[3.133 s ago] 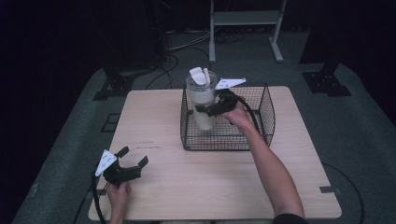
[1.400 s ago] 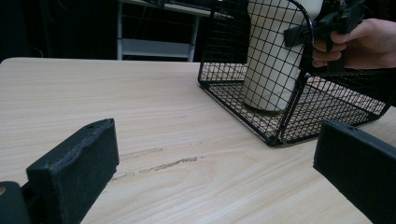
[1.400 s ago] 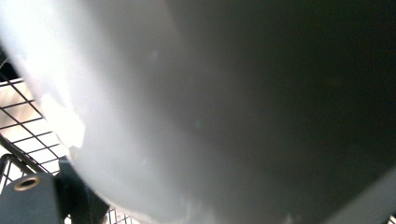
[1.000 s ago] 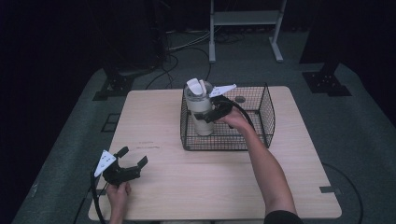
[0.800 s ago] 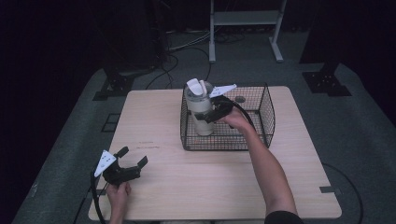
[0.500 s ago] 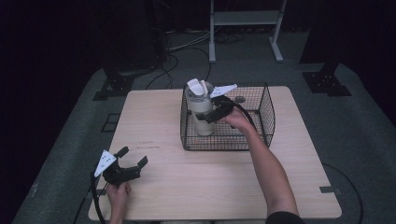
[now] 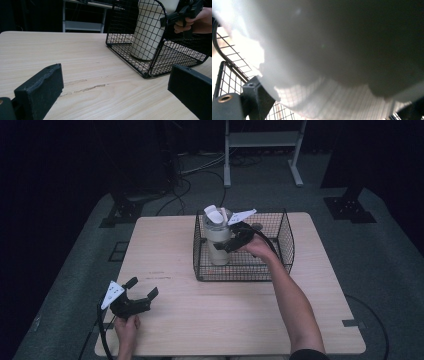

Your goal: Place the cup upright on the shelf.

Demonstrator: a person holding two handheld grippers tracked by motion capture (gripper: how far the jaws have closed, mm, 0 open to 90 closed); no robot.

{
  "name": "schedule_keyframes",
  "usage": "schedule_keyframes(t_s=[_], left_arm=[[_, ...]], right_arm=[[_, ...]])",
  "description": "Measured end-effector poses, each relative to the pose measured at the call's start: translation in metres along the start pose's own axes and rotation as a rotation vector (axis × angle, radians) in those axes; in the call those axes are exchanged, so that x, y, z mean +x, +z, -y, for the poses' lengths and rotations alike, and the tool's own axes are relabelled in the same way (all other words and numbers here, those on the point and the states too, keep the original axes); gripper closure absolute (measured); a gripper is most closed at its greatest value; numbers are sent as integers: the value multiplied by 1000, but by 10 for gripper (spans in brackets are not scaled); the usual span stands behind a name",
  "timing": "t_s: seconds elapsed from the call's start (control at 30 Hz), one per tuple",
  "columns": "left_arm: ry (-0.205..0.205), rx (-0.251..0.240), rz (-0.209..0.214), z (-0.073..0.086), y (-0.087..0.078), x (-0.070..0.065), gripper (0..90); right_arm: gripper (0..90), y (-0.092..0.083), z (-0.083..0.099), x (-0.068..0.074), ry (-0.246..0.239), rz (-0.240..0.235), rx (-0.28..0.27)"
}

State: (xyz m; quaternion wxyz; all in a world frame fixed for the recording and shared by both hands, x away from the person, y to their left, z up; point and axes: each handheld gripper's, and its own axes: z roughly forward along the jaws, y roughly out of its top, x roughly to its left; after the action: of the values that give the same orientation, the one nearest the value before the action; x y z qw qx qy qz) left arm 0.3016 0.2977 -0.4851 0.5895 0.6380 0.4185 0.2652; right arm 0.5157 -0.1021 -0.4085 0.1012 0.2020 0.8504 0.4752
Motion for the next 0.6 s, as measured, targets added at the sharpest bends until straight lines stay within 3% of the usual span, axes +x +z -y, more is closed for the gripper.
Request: schedule_keyframes(t_s=[0.6], left_arm=[[-1, 0, -2, 0, 0, 0, 0]], right_arm=[[86, -12, 5, 3, -8, 8, 23]])
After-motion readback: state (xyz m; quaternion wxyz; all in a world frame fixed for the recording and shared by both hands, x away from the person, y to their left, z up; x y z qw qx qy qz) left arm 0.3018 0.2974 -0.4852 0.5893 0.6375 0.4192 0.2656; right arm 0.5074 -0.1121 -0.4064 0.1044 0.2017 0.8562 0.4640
